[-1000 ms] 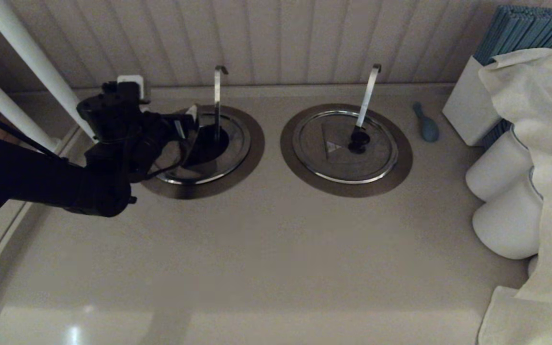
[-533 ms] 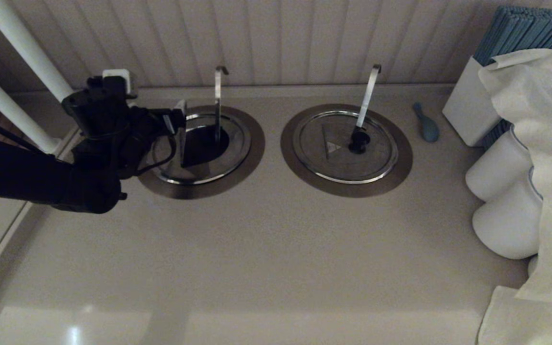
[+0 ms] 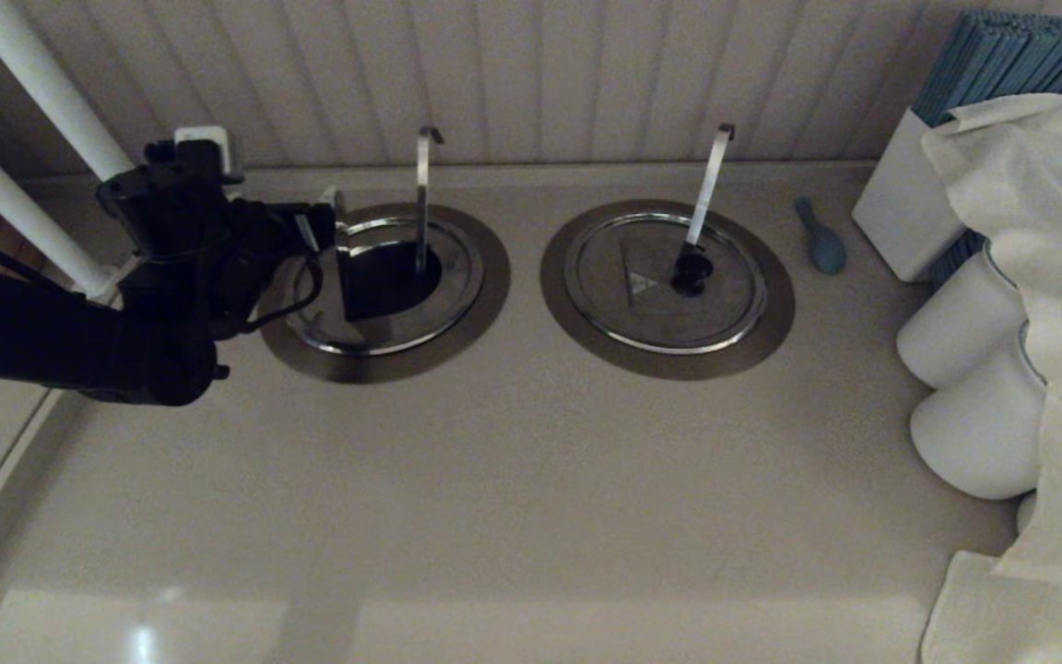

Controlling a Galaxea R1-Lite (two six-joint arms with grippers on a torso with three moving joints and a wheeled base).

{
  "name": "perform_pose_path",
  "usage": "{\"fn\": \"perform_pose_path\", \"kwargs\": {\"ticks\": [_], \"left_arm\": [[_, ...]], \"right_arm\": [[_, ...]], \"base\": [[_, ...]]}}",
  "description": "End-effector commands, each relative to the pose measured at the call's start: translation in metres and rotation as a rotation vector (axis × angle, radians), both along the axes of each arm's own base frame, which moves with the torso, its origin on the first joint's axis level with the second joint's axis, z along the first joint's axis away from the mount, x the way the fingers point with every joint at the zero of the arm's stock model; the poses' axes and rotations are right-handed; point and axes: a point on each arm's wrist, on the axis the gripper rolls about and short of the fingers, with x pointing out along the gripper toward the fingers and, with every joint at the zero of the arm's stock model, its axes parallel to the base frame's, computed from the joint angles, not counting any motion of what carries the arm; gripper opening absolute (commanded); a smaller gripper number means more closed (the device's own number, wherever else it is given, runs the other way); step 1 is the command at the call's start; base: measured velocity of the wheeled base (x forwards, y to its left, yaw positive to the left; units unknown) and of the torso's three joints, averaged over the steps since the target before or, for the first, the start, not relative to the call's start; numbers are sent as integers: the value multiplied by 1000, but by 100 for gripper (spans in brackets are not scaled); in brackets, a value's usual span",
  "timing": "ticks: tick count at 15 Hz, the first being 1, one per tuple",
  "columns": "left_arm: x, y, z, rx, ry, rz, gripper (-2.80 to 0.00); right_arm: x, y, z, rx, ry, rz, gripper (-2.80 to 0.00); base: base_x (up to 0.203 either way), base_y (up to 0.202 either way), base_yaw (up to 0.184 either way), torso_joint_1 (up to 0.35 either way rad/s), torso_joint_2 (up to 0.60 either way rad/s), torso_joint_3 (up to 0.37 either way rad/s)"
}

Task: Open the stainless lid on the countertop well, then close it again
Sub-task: Open the lid

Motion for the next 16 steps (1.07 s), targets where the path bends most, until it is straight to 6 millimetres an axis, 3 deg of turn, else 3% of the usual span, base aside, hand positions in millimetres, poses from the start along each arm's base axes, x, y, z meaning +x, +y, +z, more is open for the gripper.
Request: {"fn": "perform_pose_path", "kwargs": {"ticks": [1, 16], "left_arm": [[0, 5, 3, -1, -14, 12, 0], [0, 44, 17, -16, -61, 93, 0]], "right_arm": [[0, 0, 0, 0, 0, 0, -280], [0, 0, 0, 0, 0, 0, -280]], "base": [[0, 0, 0, 0, 0, 0], [0, 0, 0, 0, 0, 0]]}}
